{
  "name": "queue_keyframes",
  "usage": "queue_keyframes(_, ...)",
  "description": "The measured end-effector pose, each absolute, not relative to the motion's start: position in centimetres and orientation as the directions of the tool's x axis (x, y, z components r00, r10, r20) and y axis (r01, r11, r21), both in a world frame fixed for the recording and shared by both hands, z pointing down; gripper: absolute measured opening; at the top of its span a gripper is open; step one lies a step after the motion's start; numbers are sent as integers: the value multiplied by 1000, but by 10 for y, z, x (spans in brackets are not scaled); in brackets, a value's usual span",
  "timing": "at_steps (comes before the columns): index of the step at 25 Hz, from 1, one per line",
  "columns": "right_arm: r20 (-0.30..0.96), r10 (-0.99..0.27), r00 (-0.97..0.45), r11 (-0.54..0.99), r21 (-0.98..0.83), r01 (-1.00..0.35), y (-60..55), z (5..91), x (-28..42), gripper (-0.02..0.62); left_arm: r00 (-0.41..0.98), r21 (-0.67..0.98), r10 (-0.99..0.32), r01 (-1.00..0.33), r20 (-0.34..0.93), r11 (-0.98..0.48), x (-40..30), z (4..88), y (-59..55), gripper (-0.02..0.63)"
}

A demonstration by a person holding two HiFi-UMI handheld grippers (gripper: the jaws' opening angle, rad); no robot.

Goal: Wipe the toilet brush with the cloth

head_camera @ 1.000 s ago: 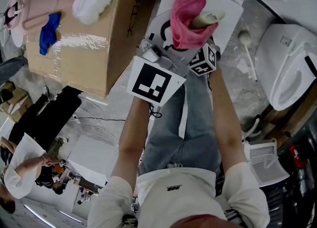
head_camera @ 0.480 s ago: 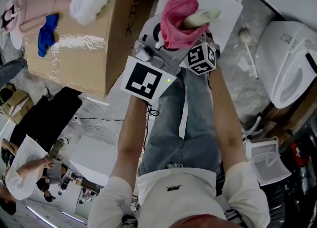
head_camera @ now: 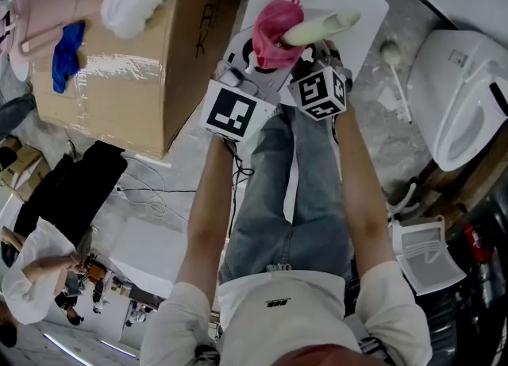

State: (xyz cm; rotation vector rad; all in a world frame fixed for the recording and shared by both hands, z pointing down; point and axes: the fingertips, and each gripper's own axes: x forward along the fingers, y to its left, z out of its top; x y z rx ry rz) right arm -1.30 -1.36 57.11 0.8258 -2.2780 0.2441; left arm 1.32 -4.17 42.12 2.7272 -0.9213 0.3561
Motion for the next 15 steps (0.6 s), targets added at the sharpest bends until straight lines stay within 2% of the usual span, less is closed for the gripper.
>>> queue_keyframes(15, 653, -508, -562, 779, 69, -623, -13, 572, -13, 63, 729, 171, -503, -631, 465, -757, 8, 524, -31, 127)
